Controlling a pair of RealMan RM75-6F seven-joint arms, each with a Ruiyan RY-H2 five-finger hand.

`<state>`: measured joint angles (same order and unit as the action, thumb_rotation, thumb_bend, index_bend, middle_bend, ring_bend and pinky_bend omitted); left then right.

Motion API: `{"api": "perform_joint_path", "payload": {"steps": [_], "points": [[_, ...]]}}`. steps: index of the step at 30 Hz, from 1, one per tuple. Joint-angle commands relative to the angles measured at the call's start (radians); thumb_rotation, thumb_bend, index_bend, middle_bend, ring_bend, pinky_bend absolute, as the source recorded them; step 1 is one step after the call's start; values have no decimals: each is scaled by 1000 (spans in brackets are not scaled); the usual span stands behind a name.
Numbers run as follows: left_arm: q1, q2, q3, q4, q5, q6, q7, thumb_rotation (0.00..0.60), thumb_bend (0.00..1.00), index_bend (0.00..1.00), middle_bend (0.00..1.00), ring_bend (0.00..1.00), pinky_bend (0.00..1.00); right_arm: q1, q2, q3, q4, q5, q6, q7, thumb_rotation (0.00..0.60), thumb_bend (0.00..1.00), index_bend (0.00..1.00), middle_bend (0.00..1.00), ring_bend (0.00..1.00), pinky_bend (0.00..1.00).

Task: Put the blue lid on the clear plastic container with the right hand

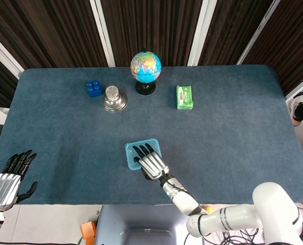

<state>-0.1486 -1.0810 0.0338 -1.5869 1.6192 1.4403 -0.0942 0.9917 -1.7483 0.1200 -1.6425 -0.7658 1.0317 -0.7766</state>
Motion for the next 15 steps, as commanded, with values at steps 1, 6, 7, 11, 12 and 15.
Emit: {"api": "perform_joint_path", "payload": {"steps": [1,6,7,11,12,15], "points": [[1,0,0,0,1,1,0,600,392,0,8,0,0,-1,2,-2,-3,0,1,-3,600,640,330,0,0,0],[1,0,0,0,-1,2,0,600,393,0,8,0,0,-3,7,-5,-6,3,1,-7,600,640,333,0,0,0],[1,0,-1,0,-1,2,0,600,393,0,8,0,0,-4,8,-5,-6,3,1,-6,600,640,333,0,0,0],[1,0,0,0,0,1,0,600,391,0,8,0,0,-7,15,-4,-8,1,-2,1,600,640,334,0,0,0],[1,0,0,0,0,2,1,600,392,0,8,0,0,-7,17,-4,-9,0,-4,3,600,639,335,0,0,0],[1,-1,-1,0,-1,2,1,600,392,0,8,0,0,-9,22,-4,-14,-4,-6,7,600,640,337,0,0,0]]}}
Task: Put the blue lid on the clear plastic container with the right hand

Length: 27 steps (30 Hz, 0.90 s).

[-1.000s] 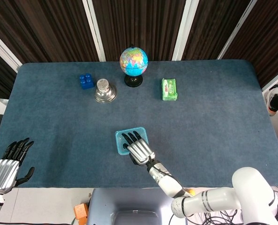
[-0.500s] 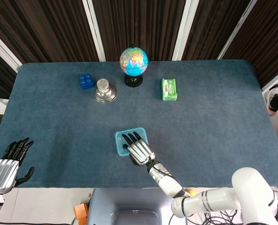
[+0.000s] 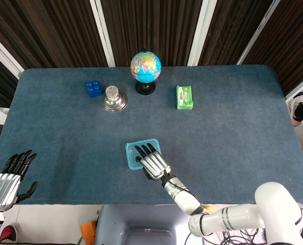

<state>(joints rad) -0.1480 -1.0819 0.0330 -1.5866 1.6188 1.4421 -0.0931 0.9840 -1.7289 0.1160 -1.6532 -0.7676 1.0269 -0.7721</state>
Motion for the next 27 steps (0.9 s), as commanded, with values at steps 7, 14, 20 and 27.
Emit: {"api": "perform_joint_path", "payload": {"steps": [7,14,20,27], "points": [[-1,-1,0,-1,0,-2,3,600,393,0,8,0,0,-8,17,-7,-10,-11,-3,10,600,640,339,0,0,0],[-2,-1,0,-1,-1,-3,3,600,393,0,8,0,0,-9,21,-10,-7,-6,-7,9,600,639,347,0,0,0],[-2,-1,-1,-1,-1,-3,2,600,393,0,8,0,0,-7,13,-12,5,-1,-15,8,600,639,351,0,0,0],[-2,-1,-1,0,0,-2,0,600,392,0,9,0,0,-7,7,-12,11,-1,-18,12,600,640,350,0,0,0]]}}
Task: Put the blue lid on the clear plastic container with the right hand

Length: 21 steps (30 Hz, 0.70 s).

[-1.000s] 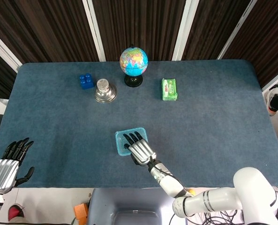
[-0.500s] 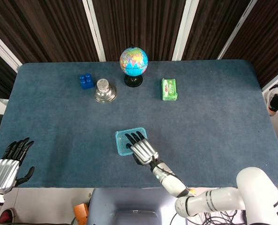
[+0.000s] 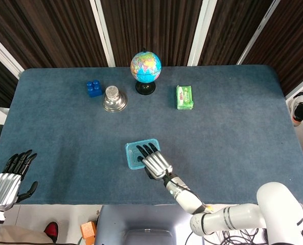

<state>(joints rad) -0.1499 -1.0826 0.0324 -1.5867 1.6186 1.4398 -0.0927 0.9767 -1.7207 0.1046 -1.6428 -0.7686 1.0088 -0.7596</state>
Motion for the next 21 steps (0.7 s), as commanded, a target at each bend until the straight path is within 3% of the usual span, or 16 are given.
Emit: {"api": "perform_joint_path", "payload": {"steps": [1,21], "points": [[0,0,0,0,0,0,-1,600,393,0,9,0,0,0,-2,-1,1,0,-1,0,600,639,350,0,0,0],[0,2,-1,0,-3,0,-5,600,393,0,8,0,0,3,-20,-3,26,14,-15,0,600,639,349,0,0,0]]}}
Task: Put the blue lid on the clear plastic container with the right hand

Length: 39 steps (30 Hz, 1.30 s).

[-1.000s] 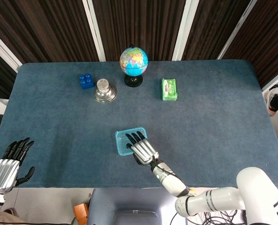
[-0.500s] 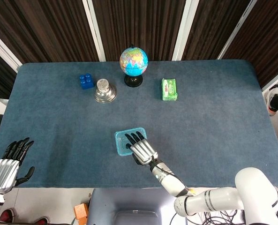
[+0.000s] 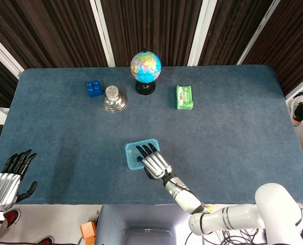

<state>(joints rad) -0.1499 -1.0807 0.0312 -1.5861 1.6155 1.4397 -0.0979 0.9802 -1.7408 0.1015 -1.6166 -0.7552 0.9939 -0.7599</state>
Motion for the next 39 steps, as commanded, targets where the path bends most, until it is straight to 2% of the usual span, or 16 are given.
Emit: {"api": "perform_joint_path", "payload": {"steps": [1,11,16,21,24,27,30,33,35,37,39], "points": [[0,0,0,0,0,0,-1,600,393,0,8,0,0,0,0,-1,0,1,0,-1,600,639,349,0,0,0],[1,1,-1,1,1,4,-4,600,393,0,8,0,0,-4,18,14,-25,-13,16,10,600,639,340,0,0,0],[3,1,0,1,3,7,-4,600,393,0,8,0,0,-30,86,36,-99,-82,64,52,600,640,294,0,0,0],[6,2,3,-1,12,15,-3,600,393,0,8,0,0,-90,210,15,-206,-184,133,94,600,639,223,0,0,0],[7,2,6,-2,19,19,-3,600,393,0,8,0,0,-164,310,-38,-279,-291,198,149,600,588,149,0,0,0],[10,3,9,-3,28,26,-2,600,392,0,8,0,0,-269,433,-133,-337,-428,277,230,600,460,69,0,0,0],[13,1,12,-4,35,32,0,600,392,0,8,0,0,-395,539,-244,-327,-574,383,346,600,374,12,0,0,0],[14,0,17,-7,42,33,8,600,392,0,9,0,0,-549,602,-355,-228,-695,515,491,600,316,0,0,0,0],[18,0,18,-8,47,42,9,600,386,0,8,0,0,-633,614,-401,-145,-735,584,551,600,280,0,0,0,0],[21,-2,19,-9,55,53,7,600,375,0,8,0,0,-715,600,-412,-55,-747,654,618,600,257,0,0,0,0],[23,-3,21,-8,60,56,12,600,369,0,8,0,0,-762,576,-395,6,-740,691,667,600,257,0,0,0,0]]}}
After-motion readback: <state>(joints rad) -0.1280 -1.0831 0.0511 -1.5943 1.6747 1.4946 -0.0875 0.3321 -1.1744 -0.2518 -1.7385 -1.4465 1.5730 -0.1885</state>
